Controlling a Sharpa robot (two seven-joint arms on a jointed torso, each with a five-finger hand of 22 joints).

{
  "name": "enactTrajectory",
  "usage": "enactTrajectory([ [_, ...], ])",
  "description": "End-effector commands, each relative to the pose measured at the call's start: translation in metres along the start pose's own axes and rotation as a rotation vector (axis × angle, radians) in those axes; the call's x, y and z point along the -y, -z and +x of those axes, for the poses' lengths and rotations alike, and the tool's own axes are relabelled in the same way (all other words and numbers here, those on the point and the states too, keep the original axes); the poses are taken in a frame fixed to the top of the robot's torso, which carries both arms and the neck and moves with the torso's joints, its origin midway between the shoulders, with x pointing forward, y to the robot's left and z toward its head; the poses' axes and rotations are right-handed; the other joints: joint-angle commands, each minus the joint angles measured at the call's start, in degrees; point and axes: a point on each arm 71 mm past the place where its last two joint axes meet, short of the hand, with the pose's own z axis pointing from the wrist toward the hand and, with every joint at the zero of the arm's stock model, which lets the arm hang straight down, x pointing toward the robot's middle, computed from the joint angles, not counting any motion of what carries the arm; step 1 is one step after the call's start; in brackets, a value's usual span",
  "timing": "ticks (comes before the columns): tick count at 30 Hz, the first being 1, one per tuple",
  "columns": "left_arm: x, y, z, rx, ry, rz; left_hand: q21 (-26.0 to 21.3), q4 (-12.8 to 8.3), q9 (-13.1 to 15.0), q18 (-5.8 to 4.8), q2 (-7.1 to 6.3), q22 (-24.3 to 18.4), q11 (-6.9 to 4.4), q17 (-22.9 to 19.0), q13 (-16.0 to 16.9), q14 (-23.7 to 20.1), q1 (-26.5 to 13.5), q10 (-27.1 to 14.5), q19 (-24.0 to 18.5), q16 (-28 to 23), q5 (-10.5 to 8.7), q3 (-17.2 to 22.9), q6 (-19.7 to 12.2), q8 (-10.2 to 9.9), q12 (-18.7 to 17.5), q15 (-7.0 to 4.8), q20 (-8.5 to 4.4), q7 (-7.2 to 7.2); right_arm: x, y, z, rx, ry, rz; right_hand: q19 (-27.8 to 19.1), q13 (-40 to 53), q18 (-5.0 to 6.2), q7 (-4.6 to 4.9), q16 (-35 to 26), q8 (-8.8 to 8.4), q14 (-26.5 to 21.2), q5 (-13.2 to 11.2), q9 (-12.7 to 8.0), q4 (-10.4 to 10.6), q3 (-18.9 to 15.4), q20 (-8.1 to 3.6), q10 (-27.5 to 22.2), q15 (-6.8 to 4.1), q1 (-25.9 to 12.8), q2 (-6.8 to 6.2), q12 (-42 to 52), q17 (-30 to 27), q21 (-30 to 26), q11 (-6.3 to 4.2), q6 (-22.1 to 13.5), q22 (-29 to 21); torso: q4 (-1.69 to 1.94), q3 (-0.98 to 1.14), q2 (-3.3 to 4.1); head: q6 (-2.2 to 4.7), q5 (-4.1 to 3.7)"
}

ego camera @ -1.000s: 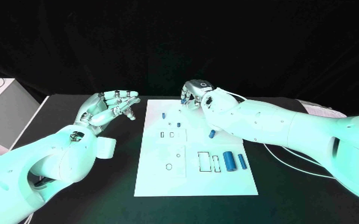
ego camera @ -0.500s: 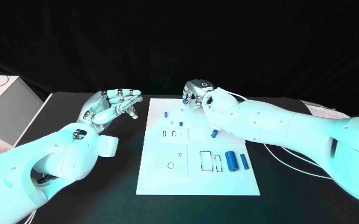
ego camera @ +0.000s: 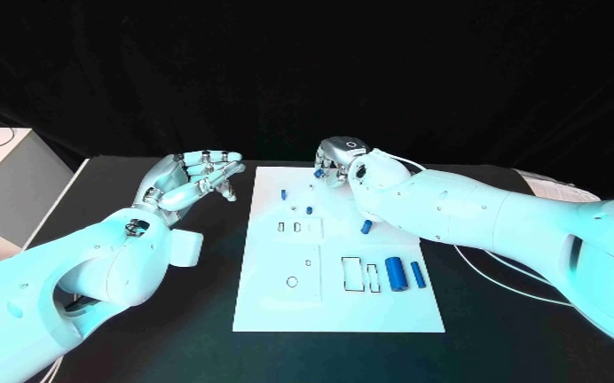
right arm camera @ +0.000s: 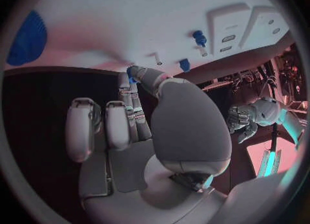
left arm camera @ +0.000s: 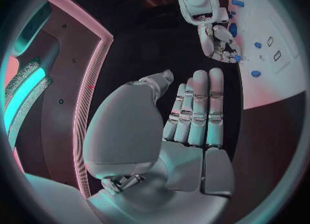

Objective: Assemble the parts on the task board

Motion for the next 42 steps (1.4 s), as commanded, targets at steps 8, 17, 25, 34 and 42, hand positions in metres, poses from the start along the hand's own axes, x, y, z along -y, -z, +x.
enactTrajectory([
  [8, 0.0016, -0.0004, 0.0028, -0.014, 0.0, 0.009, 0.46, 0.05, 0.09, 0.75, 0.38, 0.12, -0.07, 0.08, 0.08, -0.43, -0.17, -0.07, -0.39, 0.24, 0.01, 0.42, 0.53, -0.2, -0.13, -0.1, -0.15, 0.02, -0.0081, -0.0015, 0.0035, -0.009, 0.015, -0.02, 0.63, 0.06, -1.1, 0.16, 0.28, 0.21, 1.7, 0.35, -0.04, 0.01, 0.29, -0.24, -0.16, -0.43, 0.15, 0.36, -0.21, 0.04, 0.15, 0.2, 0.39, -0.01, 0.25, -0.13, -0.02, 0.01, -0.21],
  [17, 0.0018, -0.0005, 0.0032, -0.014, 0.0, 0.009, 0.94, -0.02, 0.12, 0.77, 0.38, 0.39, -0.07, 0.11, 0.08, -0.42, -0.24, -0.09, -0.3, 0.41, 0.01, 0.54, 0.52, -0.22, -0.14, -0.11, -0.15, 0.02, -0.0122, -0.0022, 0.0037, -0.007, 0.015, -0.027, 0.63, 0.06, -1.11, 0.18, 0.32, 0.19, 1.7, 0.3, 0.03, 0.02, 0.28, -0.22, -0.2, -0.4, 0.08, 0.33, -0.22, 0.09, 0.19, 0.22, 0.31, 0.05, 0.18, -0.19, 0.01, -0.09, -0.09],
  [25, 0.0016, -0.0008, 0.0032, -0.014, 0.0, 0.008, 0.94, -0.02, 0.12, 0.77, 0.38, 0.39, -0.07, 0.11, 0.08, -0.42, -0.24, -0.09, -0.3, 0.41, 0.01, 0.54, 0.52, -0.22, -0.14, -0.11, -0.15, 0.02, -0.0108, -0.0033, 0.006, -0.038, 0.026, -0.016, 0.06, -0.63, -0.95, 1.25, 0.15, -1.66, 1.37, 0.03, 0.16, 0.74, 0.07, 0.5, -3.77, 0.55, -1.63, -1.56, -0.44, -0.81, -0.44, 1.36, -3.38, -0.68, 0.16, -0.19, 0.01, -0.09, -0.09],
  [34, 0.0015, -0.0006, 0.0024, -0.013, -0.001, 0.006, 0.94, -0.02, 0.12, 0.77, 0.38, 0.39, -0.07, 0.11, 0.08, -0.42, -0.24, -0.09, -0.3, 0.41, 0.01, 0.54, 0.52, -0.22, -0.14, -0.11, -0.15, 0.02, -0.0056, -0.0035, 0.0062, -0.042, 0.04, 0.001, -1.86, -1.19, 0.03, 1.54, -1.26, -4.25, 0.43, -0.59, -0.16, 1.3, -1.49, 1.36, -9.53, 1.25, -2.35, -3.4, -0.39, -4.19, -3.99, 2.15, -8.0, -5.11, 0.1, -0.14, 0.04, -0.13, 0.05],
  [42, 0.0011, -0.0006, 0.0015, -0.012, -0.002, 0.005, 0.94, -0.02, 0.12, 0.77, 0.38, 0.39, -0.07, 0.11, 0.08, -0.42, -0.24, -0.09, -0.3, 0.41, 0.01, 0.54, 0.52, -0.22, -0.14, -0.11, -0.15, 0.02, -0.0035, -0.0003, 0.0025, 0.001, 0.031, -0.005, -3.25, -1.11, 0.83, 0.81, -2.57, -5.42, -0.16, -1.27, -0.15, 1.58, -6.04, 1.56, -13.24, 1.43, -0.82, -2.58, -0.29, -7.0, -7.64, 2.44, -9.84, -9.27, 0.03, -0.07, 0.07, -0.04, 0.02],
])
